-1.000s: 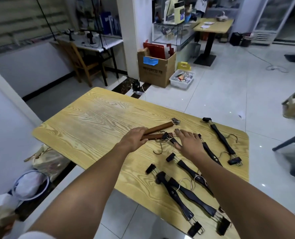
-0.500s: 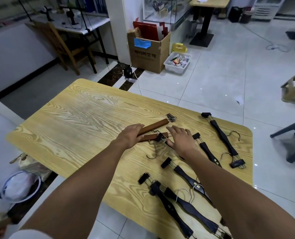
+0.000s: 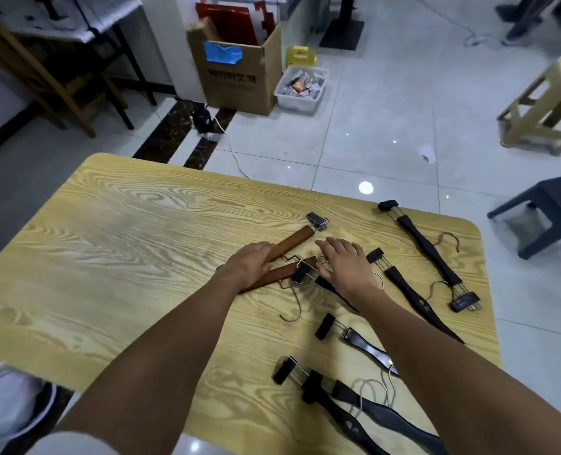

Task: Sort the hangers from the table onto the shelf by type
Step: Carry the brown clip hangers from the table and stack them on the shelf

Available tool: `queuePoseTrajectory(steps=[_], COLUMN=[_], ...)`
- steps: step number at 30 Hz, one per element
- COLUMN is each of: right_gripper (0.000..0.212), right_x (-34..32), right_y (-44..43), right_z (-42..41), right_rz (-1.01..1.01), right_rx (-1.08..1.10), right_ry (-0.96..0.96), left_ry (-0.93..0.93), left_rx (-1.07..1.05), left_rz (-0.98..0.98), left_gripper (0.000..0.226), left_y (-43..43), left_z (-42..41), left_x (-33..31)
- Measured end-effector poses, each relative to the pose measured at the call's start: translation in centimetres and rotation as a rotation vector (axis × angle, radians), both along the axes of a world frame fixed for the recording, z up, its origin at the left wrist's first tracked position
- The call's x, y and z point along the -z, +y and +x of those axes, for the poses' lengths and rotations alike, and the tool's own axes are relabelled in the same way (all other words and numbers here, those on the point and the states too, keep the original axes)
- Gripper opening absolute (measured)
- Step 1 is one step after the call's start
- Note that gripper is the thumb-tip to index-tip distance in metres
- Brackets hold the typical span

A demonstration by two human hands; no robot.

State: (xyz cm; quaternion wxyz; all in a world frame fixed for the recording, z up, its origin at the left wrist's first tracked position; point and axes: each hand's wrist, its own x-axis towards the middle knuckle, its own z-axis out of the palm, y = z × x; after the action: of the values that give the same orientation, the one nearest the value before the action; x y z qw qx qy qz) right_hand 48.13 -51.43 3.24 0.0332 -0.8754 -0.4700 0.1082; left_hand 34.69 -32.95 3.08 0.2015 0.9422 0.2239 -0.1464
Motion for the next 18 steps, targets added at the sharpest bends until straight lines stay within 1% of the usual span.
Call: queuePoseTrajectory(steps=[6, 11, 13, 18], right_gripper=[0.052, 0.05, 0.049, 0.044], right_x=[1.2, 1.7, 1.9, 2.3], right_y=[1.1, 1.7, 1.8, 1.7], right_z=[0.0, 0.2, 0.3, 0.3], right_rz=[-0.006, -0.005, 0.02, 0.077], right_rx=[0.05, 0.068, 0.092, 0.122], right_ry=[0.007, 0.007, 0.007, -0.026], left_ry=[0.008, 0.004, 0.019, 0.041], left_rx=[0.108, 0.132, 0.142, 0.133], left_rz=[-0.034, -0.066, -0.096, -0.119], left_gripper=[0.045, 0.046, 0.051, 0.073], left_y=[2.2, 3.0, 2.9, 2.7], left_z=[1.6, 3.3, 3.7, 4.3], left_x=[2.5, 3.3, 3.8, 5.3])
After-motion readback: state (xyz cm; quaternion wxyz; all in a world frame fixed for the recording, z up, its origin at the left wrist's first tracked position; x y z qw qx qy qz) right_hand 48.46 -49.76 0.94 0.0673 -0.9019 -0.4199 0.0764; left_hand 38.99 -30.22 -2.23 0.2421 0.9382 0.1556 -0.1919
